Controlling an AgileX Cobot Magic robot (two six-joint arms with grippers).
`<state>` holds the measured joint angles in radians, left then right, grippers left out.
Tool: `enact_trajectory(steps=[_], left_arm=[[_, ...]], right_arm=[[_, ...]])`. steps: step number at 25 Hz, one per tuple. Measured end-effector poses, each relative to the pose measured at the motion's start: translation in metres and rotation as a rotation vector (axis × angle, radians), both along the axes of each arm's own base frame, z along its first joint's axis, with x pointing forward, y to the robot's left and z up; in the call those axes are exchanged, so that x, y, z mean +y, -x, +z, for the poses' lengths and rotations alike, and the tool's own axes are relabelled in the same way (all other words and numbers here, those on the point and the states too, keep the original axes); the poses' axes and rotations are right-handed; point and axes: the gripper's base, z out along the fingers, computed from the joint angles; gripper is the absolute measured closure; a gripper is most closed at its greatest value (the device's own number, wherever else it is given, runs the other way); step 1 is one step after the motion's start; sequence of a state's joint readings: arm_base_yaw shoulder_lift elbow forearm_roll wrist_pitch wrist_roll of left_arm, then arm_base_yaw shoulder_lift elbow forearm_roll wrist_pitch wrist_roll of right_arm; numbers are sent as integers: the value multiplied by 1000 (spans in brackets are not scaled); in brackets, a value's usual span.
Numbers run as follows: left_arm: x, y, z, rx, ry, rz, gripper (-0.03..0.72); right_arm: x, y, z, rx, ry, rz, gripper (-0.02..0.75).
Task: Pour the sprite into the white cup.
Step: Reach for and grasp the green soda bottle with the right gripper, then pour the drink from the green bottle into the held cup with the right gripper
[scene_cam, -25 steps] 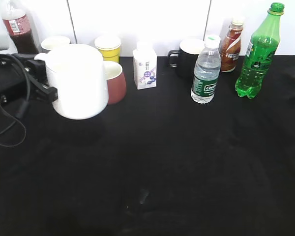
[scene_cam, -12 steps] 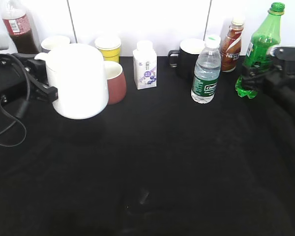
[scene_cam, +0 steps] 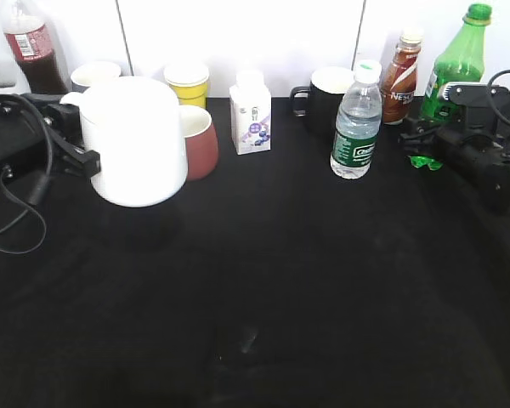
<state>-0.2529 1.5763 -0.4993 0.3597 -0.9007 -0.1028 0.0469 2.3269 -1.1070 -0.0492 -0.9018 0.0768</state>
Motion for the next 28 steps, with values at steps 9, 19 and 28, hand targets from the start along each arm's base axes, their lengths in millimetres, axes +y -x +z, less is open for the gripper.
enact_trajectory(steps=[9,19,28], left_arm=[[0,0,0,1,0,1,627],[0,0,1,-10,11,-4,627],[0,0,1,-9,13,-5,627]], right_arm=[[1,21,40,-87,73,39,298],[105,75,191,-229,110,422,300],[197,74,153,-383,737,731,307]])
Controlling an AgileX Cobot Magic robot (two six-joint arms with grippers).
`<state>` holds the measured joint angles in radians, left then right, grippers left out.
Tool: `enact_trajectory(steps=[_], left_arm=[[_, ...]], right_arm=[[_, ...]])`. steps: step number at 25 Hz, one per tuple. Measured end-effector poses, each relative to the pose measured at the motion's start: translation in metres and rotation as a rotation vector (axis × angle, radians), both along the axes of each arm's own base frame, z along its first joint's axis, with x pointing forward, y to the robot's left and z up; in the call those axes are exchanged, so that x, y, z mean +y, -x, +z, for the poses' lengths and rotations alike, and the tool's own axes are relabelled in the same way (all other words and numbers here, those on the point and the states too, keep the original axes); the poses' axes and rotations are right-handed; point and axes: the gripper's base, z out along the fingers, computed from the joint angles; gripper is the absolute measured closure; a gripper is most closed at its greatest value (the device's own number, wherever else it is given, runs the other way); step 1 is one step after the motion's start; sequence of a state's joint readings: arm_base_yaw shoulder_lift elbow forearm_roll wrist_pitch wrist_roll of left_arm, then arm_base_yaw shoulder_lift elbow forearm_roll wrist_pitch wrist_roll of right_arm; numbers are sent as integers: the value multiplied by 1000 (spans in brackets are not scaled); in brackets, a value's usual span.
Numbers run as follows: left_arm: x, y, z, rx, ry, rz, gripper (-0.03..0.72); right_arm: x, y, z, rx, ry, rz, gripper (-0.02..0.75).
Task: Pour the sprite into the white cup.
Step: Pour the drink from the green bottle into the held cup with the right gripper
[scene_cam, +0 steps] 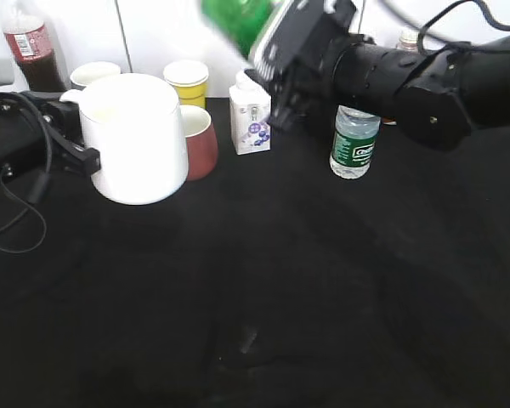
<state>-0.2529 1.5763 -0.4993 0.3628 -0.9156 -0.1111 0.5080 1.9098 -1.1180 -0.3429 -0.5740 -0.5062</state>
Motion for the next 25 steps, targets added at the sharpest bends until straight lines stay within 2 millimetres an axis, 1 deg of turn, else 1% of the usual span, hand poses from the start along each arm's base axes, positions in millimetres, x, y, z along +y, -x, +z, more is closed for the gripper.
enact_trajectory(steps=[3,7,11,13,18,25], left_arm=[[0,0,0,0,0,0,627],[-1,0,0,-2,-7,-11,627],[-2,1,-1,2,-19,-23,627],[-2,1,-1,3,-20,-23,627],[-2,1,-1,3,-21,-24,627],[-2,1,-1,3,-23,-26,627]], right_arm=[[-1,-1,0,-153,180,15,308],[-2,-2,1,-277,332,37,308],[-7,-5,3,-330,387,-22,309],[-7,-6,6,-382,413,-25,321],[-8,-8,10,-480,478,-50,324],[-10,-9,14,-550,515,-80,329]])
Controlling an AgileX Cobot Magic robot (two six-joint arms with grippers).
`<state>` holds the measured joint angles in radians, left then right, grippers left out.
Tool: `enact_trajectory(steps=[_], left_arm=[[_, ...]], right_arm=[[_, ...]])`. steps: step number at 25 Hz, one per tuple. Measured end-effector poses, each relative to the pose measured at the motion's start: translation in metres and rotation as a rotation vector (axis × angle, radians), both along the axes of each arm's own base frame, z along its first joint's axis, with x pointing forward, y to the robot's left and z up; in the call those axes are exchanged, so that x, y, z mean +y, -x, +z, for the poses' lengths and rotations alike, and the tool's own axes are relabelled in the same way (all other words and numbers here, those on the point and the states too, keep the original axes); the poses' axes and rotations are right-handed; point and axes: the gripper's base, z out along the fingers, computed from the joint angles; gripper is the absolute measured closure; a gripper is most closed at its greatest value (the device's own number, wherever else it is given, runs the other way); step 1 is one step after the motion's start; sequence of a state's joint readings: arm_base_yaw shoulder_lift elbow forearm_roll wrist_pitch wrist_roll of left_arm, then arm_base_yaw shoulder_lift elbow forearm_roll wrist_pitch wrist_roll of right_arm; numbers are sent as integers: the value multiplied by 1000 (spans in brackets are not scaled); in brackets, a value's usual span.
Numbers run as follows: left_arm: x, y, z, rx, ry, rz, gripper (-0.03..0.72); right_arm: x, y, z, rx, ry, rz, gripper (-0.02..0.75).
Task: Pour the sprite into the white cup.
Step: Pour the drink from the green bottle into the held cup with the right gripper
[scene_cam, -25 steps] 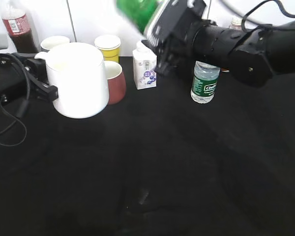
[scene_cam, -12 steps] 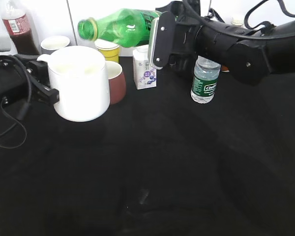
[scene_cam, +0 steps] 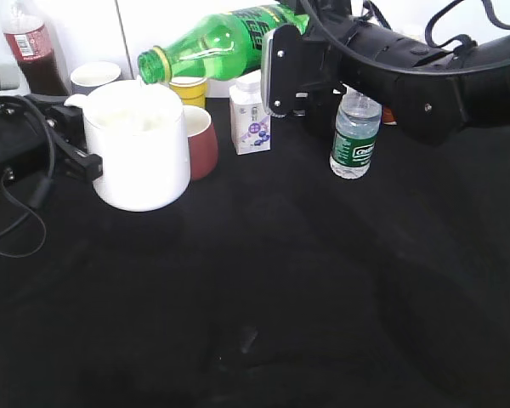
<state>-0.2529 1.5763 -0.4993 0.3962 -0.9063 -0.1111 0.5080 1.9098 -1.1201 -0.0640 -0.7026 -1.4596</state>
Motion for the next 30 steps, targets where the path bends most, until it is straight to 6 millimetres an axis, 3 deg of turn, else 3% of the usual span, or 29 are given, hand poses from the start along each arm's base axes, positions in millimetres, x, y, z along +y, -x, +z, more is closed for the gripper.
enact_trajectory(steps=[9,30], left_arm=[[0,0,1,-8,5,-3,627],[0,0,-2,0,0,-6,627]], right_arm=[[0,0,5,-87,29,-6,334],[-1,0,7,-100,23,-13,340]])
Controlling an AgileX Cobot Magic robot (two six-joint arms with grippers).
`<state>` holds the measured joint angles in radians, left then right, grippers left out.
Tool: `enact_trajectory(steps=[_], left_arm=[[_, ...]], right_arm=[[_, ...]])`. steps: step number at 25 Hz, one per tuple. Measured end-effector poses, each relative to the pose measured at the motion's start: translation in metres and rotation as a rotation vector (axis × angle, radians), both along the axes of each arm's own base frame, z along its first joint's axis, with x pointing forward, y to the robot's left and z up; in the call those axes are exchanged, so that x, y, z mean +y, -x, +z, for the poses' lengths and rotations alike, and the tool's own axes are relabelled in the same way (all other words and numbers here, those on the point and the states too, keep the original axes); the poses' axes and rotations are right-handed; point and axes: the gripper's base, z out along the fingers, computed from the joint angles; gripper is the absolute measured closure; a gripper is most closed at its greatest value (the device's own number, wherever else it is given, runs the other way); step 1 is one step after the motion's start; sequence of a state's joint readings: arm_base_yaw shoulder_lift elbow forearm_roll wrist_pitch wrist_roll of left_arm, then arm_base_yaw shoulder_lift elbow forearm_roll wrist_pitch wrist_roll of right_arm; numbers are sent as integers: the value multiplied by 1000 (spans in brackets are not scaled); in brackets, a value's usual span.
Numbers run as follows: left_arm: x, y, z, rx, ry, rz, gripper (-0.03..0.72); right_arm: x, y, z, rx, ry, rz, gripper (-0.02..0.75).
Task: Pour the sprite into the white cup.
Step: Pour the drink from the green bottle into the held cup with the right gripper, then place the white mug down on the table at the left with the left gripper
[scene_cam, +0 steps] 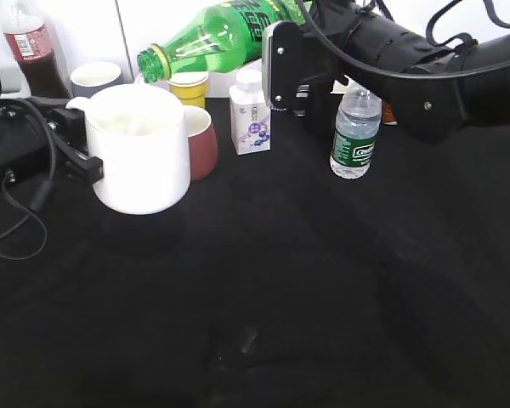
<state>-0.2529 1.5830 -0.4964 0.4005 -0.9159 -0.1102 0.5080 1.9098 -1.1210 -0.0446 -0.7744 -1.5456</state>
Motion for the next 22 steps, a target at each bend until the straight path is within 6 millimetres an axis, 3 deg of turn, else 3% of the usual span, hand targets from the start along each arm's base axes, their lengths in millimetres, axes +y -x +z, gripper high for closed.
enact_trajectory(steps=[4,9,11,14,16,19,22], left_arm=[[0,0,0,0,-2,0,627],[1,-1,9,-74,71,15,627],[2,-2,10,-84,86,27,627],[8,-5,13,-91,128,90,627],[25,-11,14,-96,145,176,627],[84,-22,12,-137,164,394,627],[120,-38,-14,-87,159,519,627]], right_arm=[[0,0,0,9,-18,2,340],[1,0,0,133,-223,26,341],[1,0,0,227,-377,40,341],[1,0,0,493,-814,76,341],[1,0,-1,622,-1014,87,341],[1,0,-1,668,-1084,90,342],[1,0,-1,740,-1202,98,342]])
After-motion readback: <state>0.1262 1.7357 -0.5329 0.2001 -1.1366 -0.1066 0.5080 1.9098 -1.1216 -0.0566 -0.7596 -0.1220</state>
